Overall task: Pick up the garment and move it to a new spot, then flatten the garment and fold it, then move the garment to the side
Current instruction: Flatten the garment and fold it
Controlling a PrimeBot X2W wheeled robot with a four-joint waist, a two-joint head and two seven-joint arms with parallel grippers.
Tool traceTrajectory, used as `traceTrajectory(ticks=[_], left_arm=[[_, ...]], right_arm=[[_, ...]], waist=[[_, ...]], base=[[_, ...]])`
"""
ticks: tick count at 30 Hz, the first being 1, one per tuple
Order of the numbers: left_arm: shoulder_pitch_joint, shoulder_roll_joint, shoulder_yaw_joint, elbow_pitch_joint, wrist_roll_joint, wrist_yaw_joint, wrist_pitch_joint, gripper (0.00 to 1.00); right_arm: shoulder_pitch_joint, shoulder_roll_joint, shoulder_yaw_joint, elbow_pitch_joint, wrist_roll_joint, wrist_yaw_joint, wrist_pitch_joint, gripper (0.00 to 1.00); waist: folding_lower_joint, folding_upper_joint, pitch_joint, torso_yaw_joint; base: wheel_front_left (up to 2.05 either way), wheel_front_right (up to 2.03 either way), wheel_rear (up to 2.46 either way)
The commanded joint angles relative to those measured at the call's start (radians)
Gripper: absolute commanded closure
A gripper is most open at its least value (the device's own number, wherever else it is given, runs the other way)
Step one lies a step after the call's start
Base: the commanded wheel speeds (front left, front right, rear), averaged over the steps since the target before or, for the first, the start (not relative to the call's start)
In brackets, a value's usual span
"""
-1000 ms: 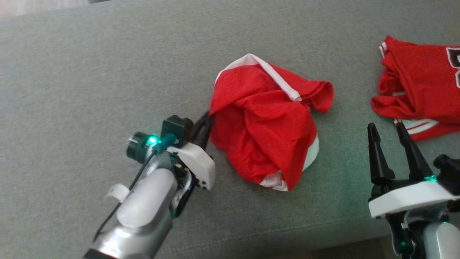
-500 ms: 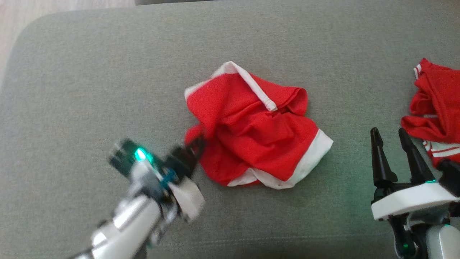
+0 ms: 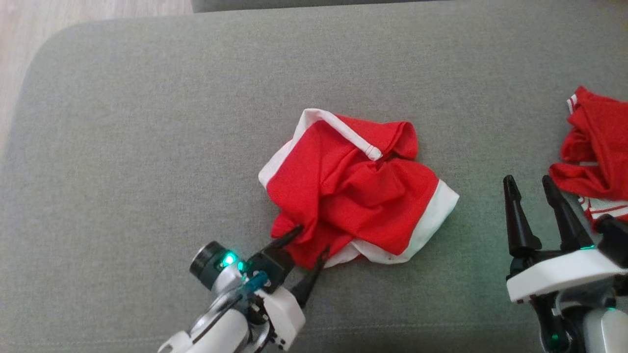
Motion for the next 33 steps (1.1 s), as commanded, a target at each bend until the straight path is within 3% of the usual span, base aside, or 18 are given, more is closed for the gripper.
traceTrajectory(ticks=[1,8,13,17,23,33], left_arm=[[-0.004,-0.002,0.048,-0.03,-0.015,0.016,-0.033,0.0],[0.063,0.003,0.184,-0.147,-0.089,0.114,-0.107,0.0],[0.119,0.04,0.314,-0.248,-0.123,0.196,-0.116,0.0],[0.155,0.078,0.399,-0.304,-0.13,0.238,-0.117,0.0],[0.202,0.121,0.461,-0.35,-0.125,0.248,-0.117,0.0],[0.218,0.12,0.471,-0.368,-0.114,0.243,-0.118,0.0]], right_arm=[[-0.013,-0.006,0.022,-0.046,-0.007,0.007,0.002,0.0],[-0.005,-0.006,0.033,-0.077,-0.048,0.007,0.022,0.0],[0.003,-0.006,0.037,-0.094,-0.074,0.007,0.033,0.0],[0.014,-0.006,0.038,-0.108,-0.08,0.007,0.046,0.0],[0.023,-0.006,0.043,-0.126,-0.098,0.007,0.059,0.0],[0.024,-0.006,0.04,-0.14,-0.103,0.007,0.069,0.0]], waist=[[0.0,-0.0001,-0.01,0.0],[0.0,-0.0001,-0.049,0.007],[0.0,-0.0001,-0.07,0.018],[0.0,-0.0001,-0.081,0.027],[0.0,-0.0001,-0.091,0.032],[0.0,-0.0001,-0.091,0.035]], base=[[0.0,0.0,0.0],[0.0,0.0,0.0],[0.0,0.0,0.0],[0.0,0.0,0.0],[0.0,0.0,0.0],[0.0,0.0,0.0]])
